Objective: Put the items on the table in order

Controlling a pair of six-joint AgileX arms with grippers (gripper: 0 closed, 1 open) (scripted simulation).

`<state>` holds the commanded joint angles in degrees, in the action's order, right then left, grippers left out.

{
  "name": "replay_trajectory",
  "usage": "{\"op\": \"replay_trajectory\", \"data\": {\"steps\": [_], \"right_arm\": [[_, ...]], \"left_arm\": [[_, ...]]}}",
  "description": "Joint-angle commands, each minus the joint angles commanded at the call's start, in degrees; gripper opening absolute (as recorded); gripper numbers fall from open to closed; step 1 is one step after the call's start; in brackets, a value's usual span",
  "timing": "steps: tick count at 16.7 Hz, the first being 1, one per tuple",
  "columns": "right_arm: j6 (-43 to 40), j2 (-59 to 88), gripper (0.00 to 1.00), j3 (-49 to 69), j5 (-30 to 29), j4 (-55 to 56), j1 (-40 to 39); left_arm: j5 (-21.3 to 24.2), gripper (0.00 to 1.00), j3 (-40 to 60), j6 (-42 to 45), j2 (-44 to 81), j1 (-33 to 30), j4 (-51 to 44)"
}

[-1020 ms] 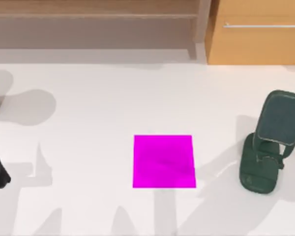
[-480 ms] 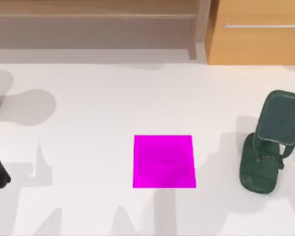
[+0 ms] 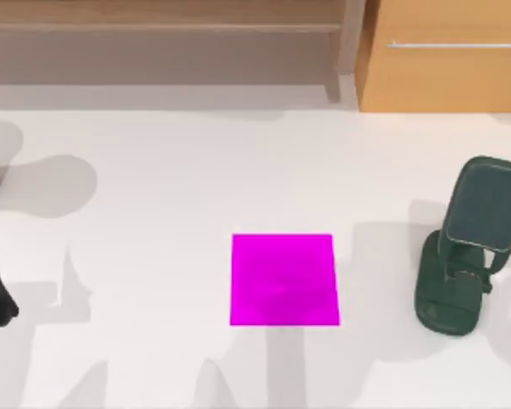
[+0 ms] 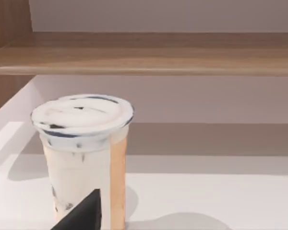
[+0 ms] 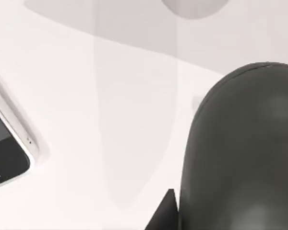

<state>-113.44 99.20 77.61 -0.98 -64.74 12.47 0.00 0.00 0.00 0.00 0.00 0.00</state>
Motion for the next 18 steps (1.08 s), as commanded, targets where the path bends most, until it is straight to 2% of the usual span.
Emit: {"op": "replay_trajectory", "data": {"steps": [5,10,13,18], "right_arm": [[-4.24,3.71,0.00,15.77,-0.37,0.75,-8.68],[-10.63,12.34,0.00,28.50,-0.45,1.62,-25.12],[-14.93,19.03,0.00,31.47,-0.29,1.88,-36.24],[-20.47,28.14,0.00,28.88,0.01,2.04,-50.57]], "left_arm": [[0.00,1.00,0.00,0.00,0.00,0.00,0.00],[0.00,1.00,0.00,0.00,0.00,0.00,0.00],[0.00,1.00,0.00,0.00,0.00,0.00,0.00],[0.00,1.00,0.00,0.00,0.00,0.00,0.00]]}}
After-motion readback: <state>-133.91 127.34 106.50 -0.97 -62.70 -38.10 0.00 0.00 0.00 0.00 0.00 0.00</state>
